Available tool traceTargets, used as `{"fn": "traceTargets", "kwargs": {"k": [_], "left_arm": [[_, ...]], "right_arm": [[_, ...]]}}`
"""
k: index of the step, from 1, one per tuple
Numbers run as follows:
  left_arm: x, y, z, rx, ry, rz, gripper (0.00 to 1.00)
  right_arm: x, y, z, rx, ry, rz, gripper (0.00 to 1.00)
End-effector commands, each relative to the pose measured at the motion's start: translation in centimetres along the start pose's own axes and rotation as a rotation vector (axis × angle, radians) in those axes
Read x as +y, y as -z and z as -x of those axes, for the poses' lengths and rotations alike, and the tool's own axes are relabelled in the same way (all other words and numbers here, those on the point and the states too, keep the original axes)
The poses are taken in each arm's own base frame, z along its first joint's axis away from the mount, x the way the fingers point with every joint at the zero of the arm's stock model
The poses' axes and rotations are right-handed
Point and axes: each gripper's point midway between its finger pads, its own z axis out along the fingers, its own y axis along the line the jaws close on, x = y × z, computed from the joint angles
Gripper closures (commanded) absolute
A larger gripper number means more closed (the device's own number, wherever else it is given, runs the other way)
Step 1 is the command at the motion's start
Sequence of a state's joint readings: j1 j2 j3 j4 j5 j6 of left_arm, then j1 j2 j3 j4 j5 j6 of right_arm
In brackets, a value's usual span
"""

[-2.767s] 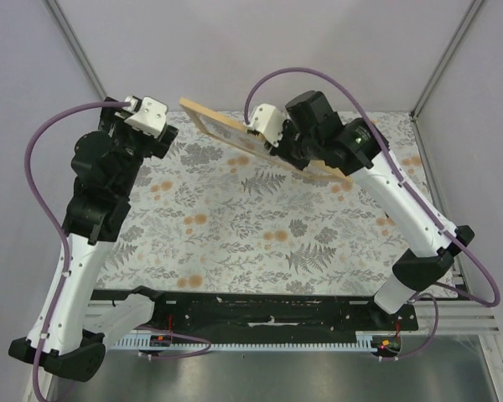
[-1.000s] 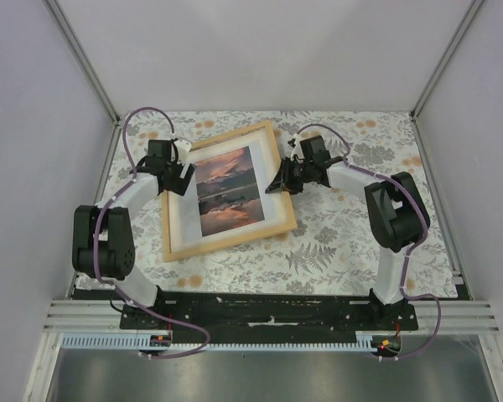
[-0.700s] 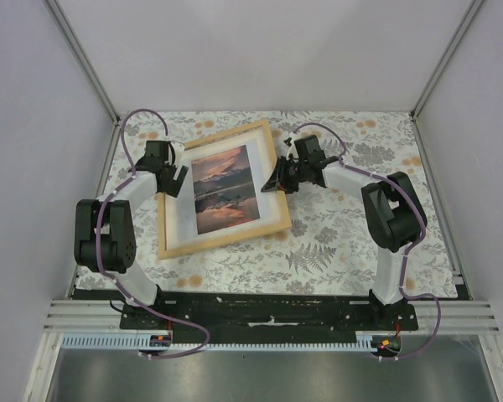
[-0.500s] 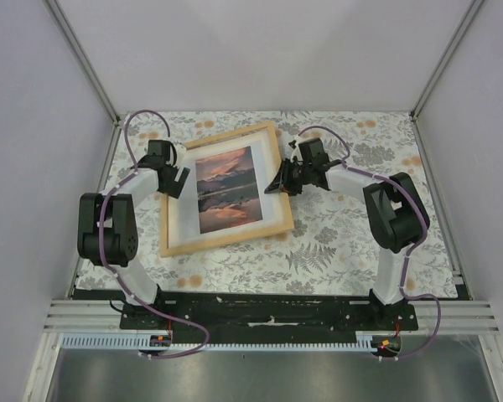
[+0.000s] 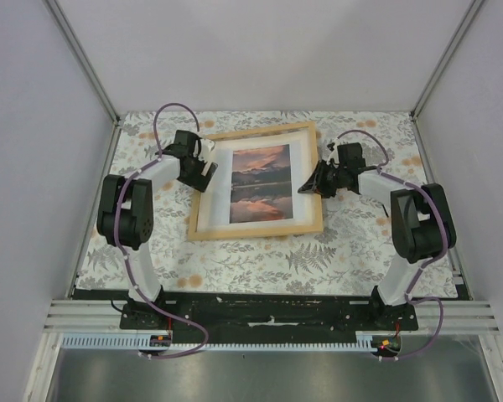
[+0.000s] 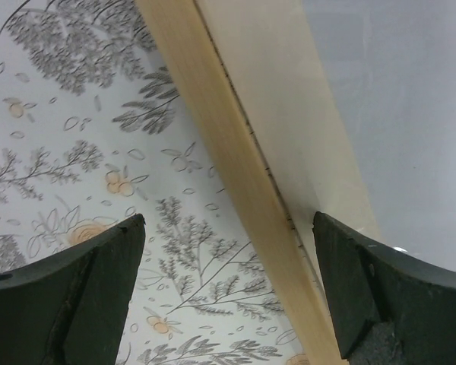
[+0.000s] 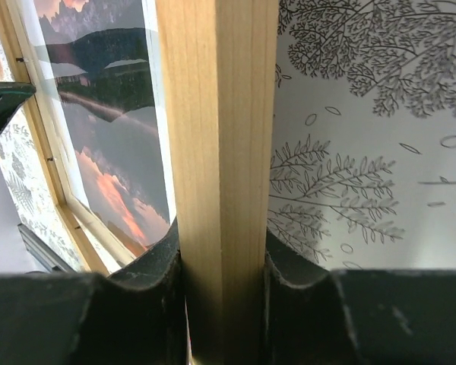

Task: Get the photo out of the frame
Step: Turn over the photo frame at the center of the board.

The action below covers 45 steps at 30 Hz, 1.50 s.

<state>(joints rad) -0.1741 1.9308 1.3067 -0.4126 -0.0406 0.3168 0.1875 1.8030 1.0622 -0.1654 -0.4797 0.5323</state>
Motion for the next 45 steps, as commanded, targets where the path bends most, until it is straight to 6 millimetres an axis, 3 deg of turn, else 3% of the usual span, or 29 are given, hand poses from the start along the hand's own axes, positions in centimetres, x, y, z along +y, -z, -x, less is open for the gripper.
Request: {"fn": "traceTargets", "kwargs": {"k": [1, 3, 5, 10, 12, 18, 24, 32, 35, 40, 42, 45], "left_arm": [[-4.7, -0.2, 0.8, 0.022, -0.006, -0.121, 0.03], [-6.0, -0.3, 1.0, 0.024, -0.025, -0.142, 0.03], [-7.3, -0.5, 1.1, 0.032, -0.034, -0.169, 0.06], [-8.7, -1.7, -0.1, 0.087, -0.016, -0.208, 0.36], [-8.9, -1.9, -0.6, 0.1, -0.01, -0.211, 0.42], [-9.0, -2.2, -2.1, 0.124, -0.002, -0.203, 0.71], [-8.5, -1.8, -2.2, 0.118, 0.021, -0.198, 0.98], [-8.5, -0.8, -0.9, 0.068, 0.039, -0.227, 0.98], [-8.1, -0.8, -1.1, 0.073, 0.035, -0.215, 0.97], [-6.5, -0.3, -0.8, 0.056, 0.041, -0.179, 0.53], [-5.5, 0.1, -0.8, 0.045, 0.056, -0.167, 0.46], [-4.2, 0.8, -0.5, 0.023, 0.069, -0.156, 0.46]], "right_arm": [[-5.7, 2.7, 2.2, -0.122, 0.137, -0.325, 1.0], [-6.0, 3.4, 2.3, -0.122, 0.158, -0.356, 0.91], [-6.6, 3.9, 2.4, -0.123, 0.181, -0.397, 0.74], [-7.2, 4.4, 2.5, -0.088, 0.209, -0.444, 0.49], [-7.4, 4.3, 2.5, -0.071, 0.216, -0.455, 0.42], [-8.4, 3.9, 2.3, -0.017, 0.238, -0.49, 0.3], [-8.2, 2.9, 2.4, 0.017, 0.255, -0.458, 0.3], [-7.9, 2.3, 3.5, 0.026, 0.274, -0.471, 0.53], [-7.8, 2.4, 3.8, 0.019, 0.279, -0.47, 0.69], [-5.9, 2.8, 4.5, -0.009, 0.3, -0.434, 0.98], [-3.9, 3.4, 5.2, -0.042, 0.325, -0.411, 1.0], [-0.4, 4.0, 5.8, -0.087, 0.375, -0.369, 1.0]]}}
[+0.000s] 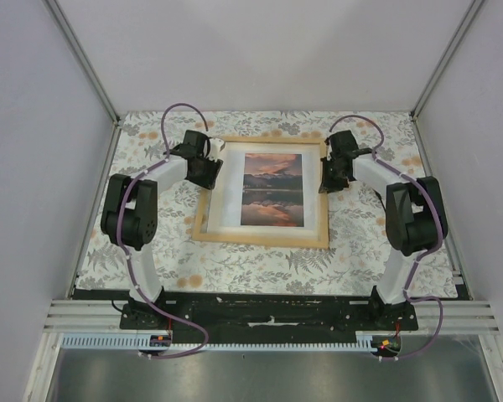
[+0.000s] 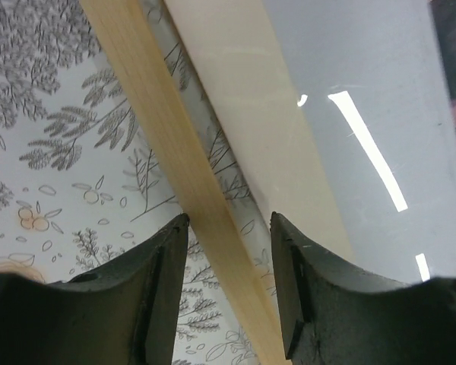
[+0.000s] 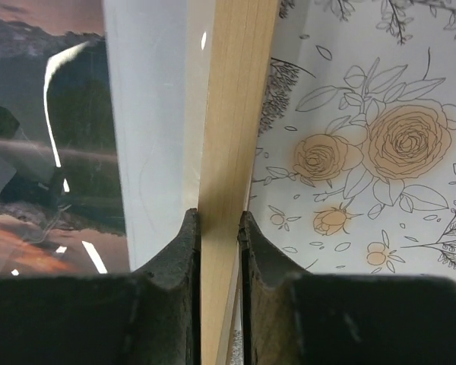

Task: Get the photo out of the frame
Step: Turn over the photo frame at the center of the board, then remove the photo frame item from the center of the board.

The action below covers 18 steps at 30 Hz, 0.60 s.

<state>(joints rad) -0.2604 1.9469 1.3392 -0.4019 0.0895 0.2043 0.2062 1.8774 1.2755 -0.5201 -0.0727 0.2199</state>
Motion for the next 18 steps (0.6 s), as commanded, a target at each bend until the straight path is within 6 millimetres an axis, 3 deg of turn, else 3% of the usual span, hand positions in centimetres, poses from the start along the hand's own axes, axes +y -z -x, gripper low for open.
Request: {"fn": "traceTargets", "kwargs": {"k": [1, 4, 8, 10, 14, 18], "left_arm": [[1.9, 1.5, -3.1, 0.08, 0.04, 0.01, 0.46], [3.2, 2.9, -2.6, 0.046, 0.054, 0.032, 0.45], [5.0, 5.2, -2.2, -0.002, 0.071, 0.067, 0.44], [6.1, 6.3, -2.2, -0.026, 0.076, 0.096, 0.36], [8.3, 7.8, -3.2, -0.03, 0.077, 0.17, 0.34], [11.1, 7.7, -5.1, 0.026, 0.041, 0.303, 0.32]], "right_arm": [[4.6, 5.1, 5.1, -0.182, 0.088, 0.062, 1.0], [7.1, 6.6, 6.3, -0.22, 0.109, 0.091, 1.0], [10.5, 7.2, 7.2, -0.233, 0.125, 0.131, 1.0], [12.4, 6.6, 6.9, -0.211, 0.144, 0.15, 1.0], [16.2, 4.9, 6.1, -0.158, 0.152, 0.21, 1.0], [20.3, 2.9, 5.0, -0.105, 0.174, 0.245, 1.0]]}}
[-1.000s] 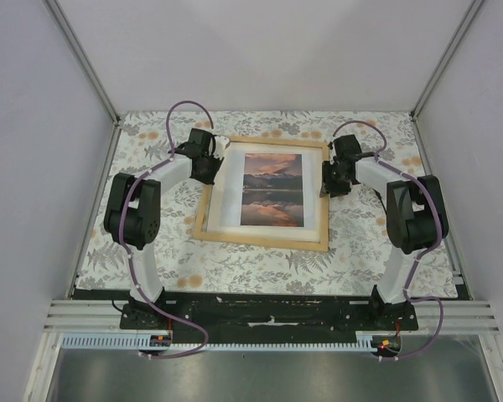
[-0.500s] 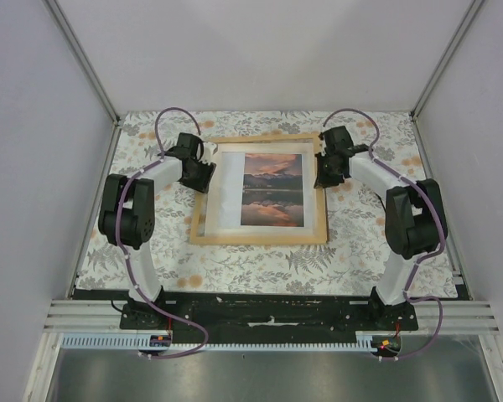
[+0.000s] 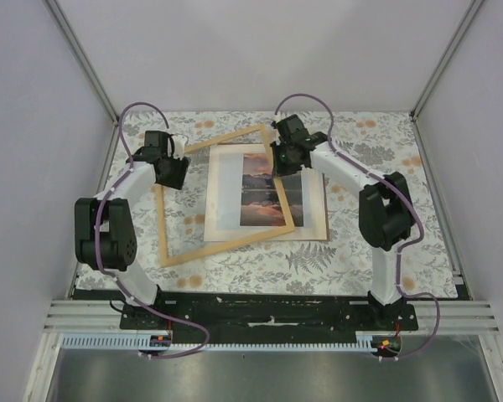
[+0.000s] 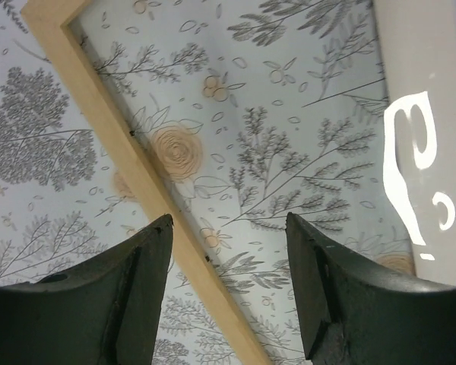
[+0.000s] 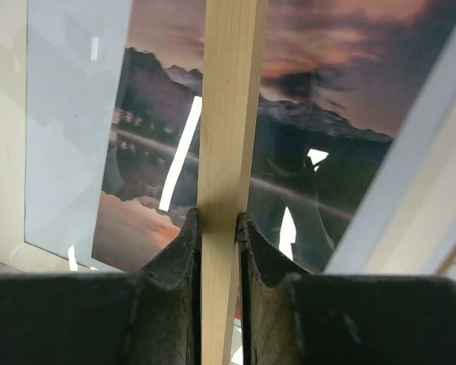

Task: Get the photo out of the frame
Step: Remove the photo frame item from the center of the board.

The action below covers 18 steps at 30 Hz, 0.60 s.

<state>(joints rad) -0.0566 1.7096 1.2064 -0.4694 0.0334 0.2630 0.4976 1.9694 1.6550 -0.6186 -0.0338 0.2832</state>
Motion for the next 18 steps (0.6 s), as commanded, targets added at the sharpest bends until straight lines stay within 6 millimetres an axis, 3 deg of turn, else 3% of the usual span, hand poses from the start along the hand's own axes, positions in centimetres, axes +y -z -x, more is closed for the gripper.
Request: {"fn": "traceTargets", "kwargs": {"k": [1, 4, 8, 11, 18], "left_arm": [[3.5, -0.6, -1.6, 0.045, -0.082, 0.157, 0.32], [4.6, -1.7, -3.3, 0.1, -0.101, 0.196, 0.32], [6.1, -2.4, -4.7, 0.15, -0.112, 0.279, 0.32], [7.5, -2.6, -4.6, 0.159, -0.111, 0.359, 0.32], [10.7, -4.9, -2.9, 0.203, -0.116, 0.513, 0.31]], "right_arm": [[5.4, -2.1, 0.2, 0.038, -0.031, 0.099, 1.0], [6.8, -3.2, 0.6, 0.037, -0.044, 0.105, 1.0], [7.1, -4.7, 1.3, 0.036, -0.072, 0.098, 1.0], [7.5, -5.6, 1.5, 0.046, -0.111, 0.107, 1.0], [11.0, -5.5, 0.9, 0.088, -0.117, 0.22, 1.0]]}}
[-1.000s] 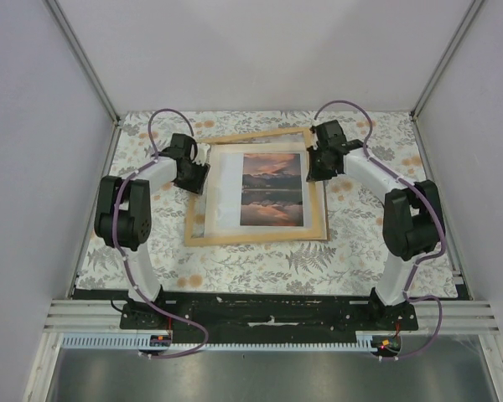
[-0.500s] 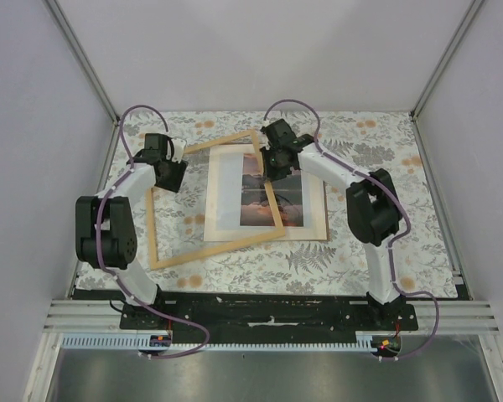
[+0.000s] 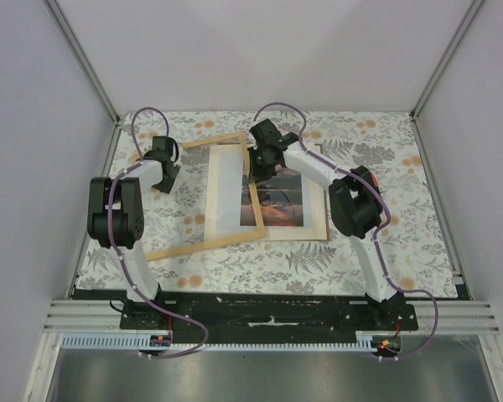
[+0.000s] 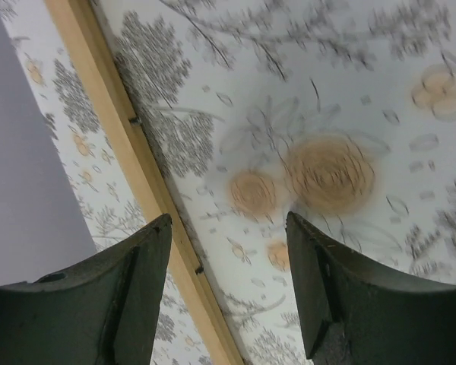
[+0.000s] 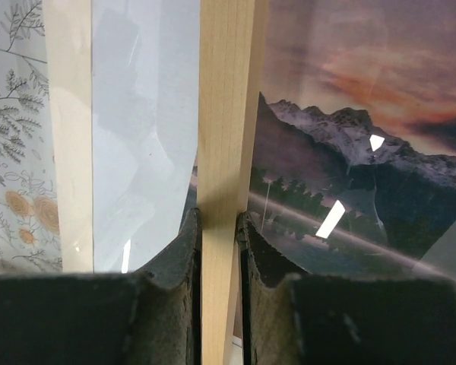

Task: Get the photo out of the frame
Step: Remove the photo frame item from the center of the board.

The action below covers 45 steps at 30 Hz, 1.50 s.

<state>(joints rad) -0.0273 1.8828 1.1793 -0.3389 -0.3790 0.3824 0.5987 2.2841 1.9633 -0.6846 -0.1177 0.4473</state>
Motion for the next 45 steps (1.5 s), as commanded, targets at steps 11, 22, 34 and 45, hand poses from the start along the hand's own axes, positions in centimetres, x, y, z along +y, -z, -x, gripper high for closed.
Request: {"fn": "traceTargets", "kwargs": {"k": [11, 22, 34, 45], "left_arm": [[4.4, -5.1, 6.6, 0.056, 0.034, 0.203, 0.29], [3.4, 2.1, 9.0, -0.126, 0.126, 0.039, 0.27], [-14.5, 13.0, 15.1, -0.393, -0.235, -0.197, 0.27], [-22.6, 8.7, 14.7, -0.324, -0.413, -0.166, 0.27]], "right_arm": [[7.1, 3.0, -0.5, 0.003, 0.162, 0.278, 0.5], [-7.5, 12.5, 0.8, -0.055, 0.106, 0.236, 0.39], [-18.6, 10.6, -0.5, -0.014, -0.158, 0.256, 0.4], [-21.7, 8.5, 0.1, -0.007, -0.186, 0.161, 0.41]]}}
